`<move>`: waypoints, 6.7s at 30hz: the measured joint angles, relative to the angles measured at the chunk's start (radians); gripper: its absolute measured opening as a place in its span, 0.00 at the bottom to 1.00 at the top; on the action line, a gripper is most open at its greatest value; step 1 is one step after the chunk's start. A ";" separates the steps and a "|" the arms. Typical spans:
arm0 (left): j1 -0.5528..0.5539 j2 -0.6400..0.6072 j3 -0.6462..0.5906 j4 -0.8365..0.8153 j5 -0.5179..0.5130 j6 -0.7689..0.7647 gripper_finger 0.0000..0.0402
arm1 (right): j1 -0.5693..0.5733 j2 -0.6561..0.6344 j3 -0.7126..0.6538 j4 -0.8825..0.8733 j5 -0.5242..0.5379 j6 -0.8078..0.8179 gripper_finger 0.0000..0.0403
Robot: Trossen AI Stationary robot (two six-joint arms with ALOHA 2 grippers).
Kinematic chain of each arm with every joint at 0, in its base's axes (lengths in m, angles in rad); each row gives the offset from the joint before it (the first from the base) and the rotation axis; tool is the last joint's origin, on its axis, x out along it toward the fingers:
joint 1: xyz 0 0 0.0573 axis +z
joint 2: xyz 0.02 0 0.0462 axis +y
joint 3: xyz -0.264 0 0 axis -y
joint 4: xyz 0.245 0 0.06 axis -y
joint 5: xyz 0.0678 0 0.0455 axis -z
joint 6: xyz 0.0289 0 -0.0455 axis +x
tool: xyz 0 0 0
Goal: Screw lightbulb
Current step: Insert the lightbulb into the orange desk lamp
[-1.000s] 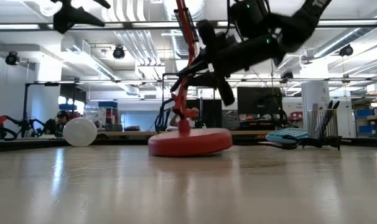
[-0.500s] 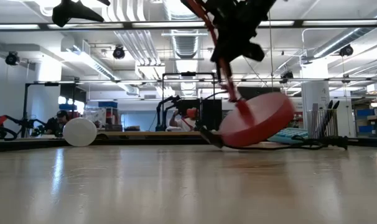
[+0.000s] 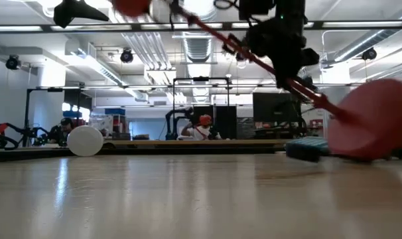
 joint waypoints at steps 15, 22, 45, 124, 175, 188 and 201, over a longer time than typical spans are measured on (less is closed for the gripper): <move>0.000 0.000 -0.001 0.001 0.045 -0.016 0.56 | 0.001 0.290 0.001 -0.035 -0.177 -0.017 0.20; -0.002 0.001 -0.001 0.001 0.099 -0.024 0.56 | 0.000 0.371 0.001 -0.033 -0.206 -0.035 0.22; 0.092 0.059 -0.005 -0.302 0.046 -0.210 0.54 | 0.042 0.128 0.001 0.065 -0.047 0.091 0.67; 1.110 1.104 0.341 -0.477 0.281 0.617 0.66 | 0.196 -0.182 -0.003 0.200 0.170 -0.002 0.74; 0.915 0.929 0.239 -0.308 0.425 1.321 0.66 | 0.200 -0.182 -0.003 0.202 0.195 0.139 0.71; 0.941 0.999 0.144 -0.079 0.447 1.130 0.66 | 0.244 -0.182 -0.003 0.198 0.196 0.235 0.75; 0.974 0.937 0.104 -0.029 0.501 1.306 0.66 | 0.195 -0.182 -0.009 0.199 0.228 0.206 0.76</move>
